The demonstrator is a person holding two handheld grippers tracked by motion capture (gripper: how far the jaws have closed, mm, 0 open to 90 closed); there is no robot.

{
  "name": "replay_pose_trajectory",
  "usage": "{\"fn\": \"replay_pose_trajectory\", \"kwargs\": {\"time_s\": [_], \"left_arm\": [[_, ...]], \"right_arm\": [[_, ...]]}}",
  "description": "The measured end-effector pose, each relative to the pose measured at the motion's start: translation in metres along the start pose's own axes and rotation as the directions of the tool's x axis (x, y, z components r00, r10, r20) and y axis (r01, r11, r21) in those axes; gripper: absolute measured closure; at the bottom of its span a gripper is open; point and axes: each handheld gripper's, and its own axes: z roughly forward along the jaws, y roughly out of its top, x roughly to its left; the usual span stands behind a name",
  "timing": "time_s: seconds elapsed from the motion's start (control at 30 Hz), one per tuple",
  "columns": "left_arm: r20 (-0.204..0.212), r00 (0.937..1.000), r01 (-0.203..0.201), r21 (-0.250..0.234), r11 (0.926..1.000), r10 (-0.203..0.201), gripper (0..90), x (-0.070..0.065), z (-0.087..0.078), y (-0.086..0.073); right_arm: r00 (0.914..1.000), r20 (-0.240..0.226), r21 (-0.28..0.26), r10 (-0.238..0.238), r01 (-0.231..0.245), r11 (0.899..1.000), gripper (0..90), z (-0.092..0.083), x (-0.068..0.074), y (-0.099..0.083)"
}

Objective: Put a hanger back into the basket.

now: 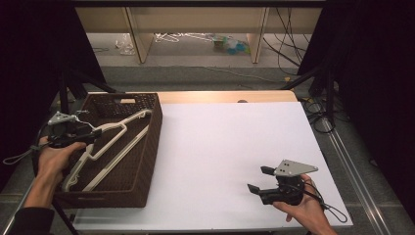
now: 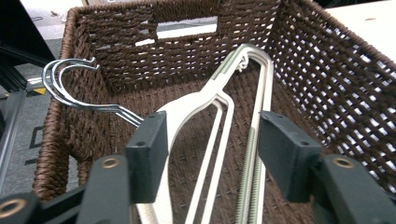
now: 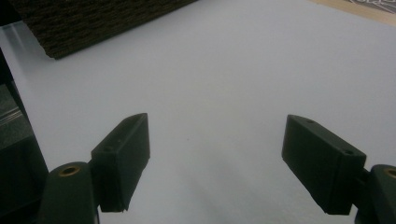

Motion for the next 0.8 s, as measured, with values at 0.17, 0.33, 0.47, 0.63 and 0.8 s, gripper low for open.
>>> {"fn": "replay_pose_trajectory", "kwargs": {"time_s": [0.17, 0.33, 0.47, 0.63, 0.8], "left_arm": [[0.020, 0.9995, -0.024, -0.031, 0.9992, 0.024, 37.1, -0.010, -0.008, 0.004], [0.039, 0.9979, -0.048, -0.079, 0.9957, 0.051, 32.3, -0.026, -0.024, 0.010], [0.062, 0.9932, -0.091, -0.107, 0.9901, 0.098, 30.6, -0.046, -0.035, 0.013], [0.122, 0.9848, -0.107, -0.133, 0.9853, 0.123, 27.6, -0.080, -0.045, 0.011], [0.201, 0.9680, -0.120, -0.156, 0.9805, 0.150, 23.6, -0.117, -0.049, 0.006]], "right_arm": [[1.0000, 0.001, -0.002, 0.003, -0.003, 1.000, 23.2, 0.000, 0.000, 0.000], [1.0000, 0.000, -0.002, 0.002, -0.002, 1.000, 22.9, 0.000, 0.000, 0.000], [1.0000, 0.000, -0.008, 0.001, -0.001, 1.000, 22.4, 0.000, 0.000, 0.000], [1.0000, 0.004, -0.019, 0.008, -0.008, 1.000, 21.6, 0.000, -0.001, 0.000], [0.9999, 0.000, -0.031, 0.015, -0.015, 0.999, 20.8, 0.000, -0.003, -0.001]]}}
